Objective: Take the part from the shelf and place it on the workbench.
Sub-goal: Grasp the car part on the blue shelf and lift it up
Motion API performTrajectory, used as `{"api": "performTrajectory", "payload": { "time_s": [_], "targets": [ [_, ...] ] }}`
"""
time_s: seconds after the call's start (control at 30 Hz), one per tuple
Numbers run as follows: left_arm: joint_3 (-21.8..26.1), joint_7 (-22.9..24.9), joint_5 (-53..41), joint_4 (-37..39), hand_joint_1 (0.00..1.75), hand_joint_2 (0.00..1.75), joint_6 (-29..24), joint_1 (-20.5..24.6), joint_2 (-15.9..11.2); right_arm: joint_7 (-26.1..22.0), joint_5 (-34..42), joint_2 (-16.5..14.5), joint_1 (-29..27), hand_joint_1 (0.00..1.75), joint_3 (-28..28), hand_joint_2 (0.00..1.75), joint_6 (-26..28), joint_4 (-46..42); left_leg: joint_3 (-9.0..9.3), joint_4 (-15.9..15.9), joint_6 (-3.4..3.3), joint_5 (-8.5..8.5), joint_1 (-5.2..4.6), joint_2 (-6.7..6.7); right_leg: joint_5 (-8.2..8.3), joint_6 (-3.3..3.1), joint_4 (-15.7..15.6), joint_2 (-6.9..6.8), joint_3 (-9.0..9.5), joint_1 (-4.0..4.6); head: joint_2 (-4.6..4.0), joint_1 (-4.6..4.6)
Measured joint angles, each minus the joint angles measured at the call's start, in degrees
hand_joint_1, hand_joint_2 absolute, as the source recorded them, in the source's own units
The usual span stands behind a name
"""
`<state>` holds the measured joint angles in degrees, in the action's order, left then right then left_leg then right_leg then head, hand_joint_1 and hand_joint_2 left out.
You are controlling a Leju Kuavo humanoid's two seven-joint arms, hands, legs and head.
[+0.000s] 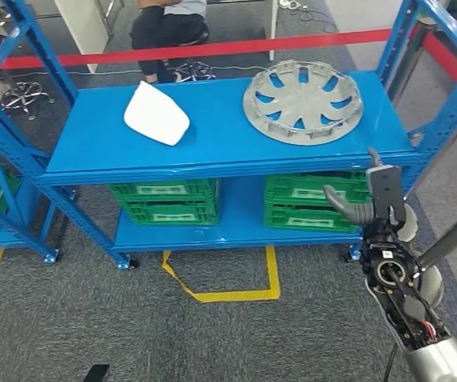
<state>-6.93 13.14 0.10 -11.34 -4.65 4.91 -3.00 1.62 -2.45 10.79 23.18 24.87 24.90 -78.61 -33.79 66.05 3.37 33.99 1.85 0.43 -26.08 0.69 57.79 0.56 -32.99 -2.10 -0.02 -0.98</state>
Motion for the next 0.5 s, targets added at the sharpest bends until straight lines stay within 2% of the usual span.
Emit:
{"api": "performTrajectory", "payload": {
  "time_s": [0.03,0.07,0.1,0.13,0.2,0.23,0.27,0.3,0.4,0.43,0.5],
  "targets": [
    [0.0,0.0,0.0,0.0,0.00,0.00,0.0,0.0,0.0,0.0,0.0,0.0,0.0,0.00,0.0,1.75,-0.1,0.0,-2.72,4.2,-0.16,1.10,-0.17,-0.01,-0.06,-0.22,0.0,0.04,0.02,0.22,0.00,-0.35],
    [-0.1,0.0,0.0,0.0,0.00,0.00,0.0,0.0,0.0,0.1,0.0,0.0,0.0,0.00,0.0,1.75,-0.1,0.0,-4.76,6.9,-0.42,1.30,-0.37,-0.02,-0.12,-0.42,0.0,0.10,0.09,0.47,0.00,-0.66],
    [-0.1,0.0,0.0,0.0,0.00,0.00,0.0,-0.1,0.0,0.1,0.0,0.0,-0.1,0.00,0.0,1.75,-0.2,0.0,-5.76,7.4,-0.84,0.32,-0.61,-0.05,-0.20,-0.59,0.0,0.20,0.20,0.73,0.00,-0.93],
    [-0.1,-0.1,0.0,0.0,0.00,0.00,0.1,-0.1,0.0,0.1,-0.1,0.0,-0.1,0.00,0.0,1.75,-0.2,0.0,-5.54,5.4,-1.44,-1.74,-0.92,-0.09,-0.26,-0.71,-0.1,0.32,0.37,0.99,0.00,-1.19],
    [-0.2,-0.1,0.1,0.0,0.00,0.00,0.2,-0.1,0.0,0.2,-0.1,0.0,0.1,0.00,0.0,1.75,-0.3,0.0,-2.64,-2.7,-2.94,-6.49,-1.75,-0.30,-0.37,-0.84,-0.1,0.50,0.66,1.42,-0.01,-1.56],
    [-0.2,-0.2,0.1,0.0,0.00,0.00,0.2,-0.1,-0.1,0.2,-0.2,0.0,0.2,0.00,0.0,1.75,-0.3,0.0,-1.28,-6.3,-3.46,-7.96,-2.12,-0.28,-0.42,-0.82,-0.1,0.59,0.71,1.60,-0.01,-1.63],
    [-0.2,-0.2,0.1,0.0,0.00,0.00,0.2,0.0,-0.1,0.2,-0.2,0.0,0.3,0.00,0.0,1.75,-0.4,0.0,-0.45,-8.4,-3.76,-8.62,-2.39,-0.24,-0.47,-0.74,-0.2,0.63,0.71,1.71,-0.01,-1.63],
    [-0.2,-0.3,0.2,0.0,0.00,0.00,0.2,0.0,-0.1,0.2,-0.2,0.0,0.3,0.00,-0.1,1.75,-0.4,0.0,-0.20,-9.3,-3.86,-8.62,-2.56,-0.16,-0.50,-0.62,-0.3,0.65,0.71,1.75,-0.01,-1.56],
    [-0.2,-0.3,0.4,0.0,0.00,0.00,0.2,0.0,-0.1,0.3,-0.2,0.0,0.3,0.00,-0.1,1.75,-0.4,0.0,0.21,-10.2,-4.26,-9.09,-2.25,0.13,-0.88,0.01,-0.1,0.49,0.53,1.74,0.00,-1.41],
    [-0.2,-0.3,0.4,0.0,0.00,0.00,0.2,0.0,-0.1,0.3,-0.3,0.0,0.4,0.00,-0.1,1.75,-0.5,-0.1,0.46,-10.6,-4.54,-9.28,-2.05,0.22,-1.82,0.27,1.3,0.33,-0.06,1.75,0.00,-1.24],
    [-0.2,-0.4,0.5,0.0,0.00,0.00,0.2,0.0,-0.1,0.3,-0.3,0.0,0.4,0.00,-0.2,1.75,-0.5,-0.1,0.80,-11.0,-4.91,-9.41,-1.92,0.30,-5.26,0.74,7.6,0.06,-2.79,1.68,0.00,-0.55]
  ]
}}
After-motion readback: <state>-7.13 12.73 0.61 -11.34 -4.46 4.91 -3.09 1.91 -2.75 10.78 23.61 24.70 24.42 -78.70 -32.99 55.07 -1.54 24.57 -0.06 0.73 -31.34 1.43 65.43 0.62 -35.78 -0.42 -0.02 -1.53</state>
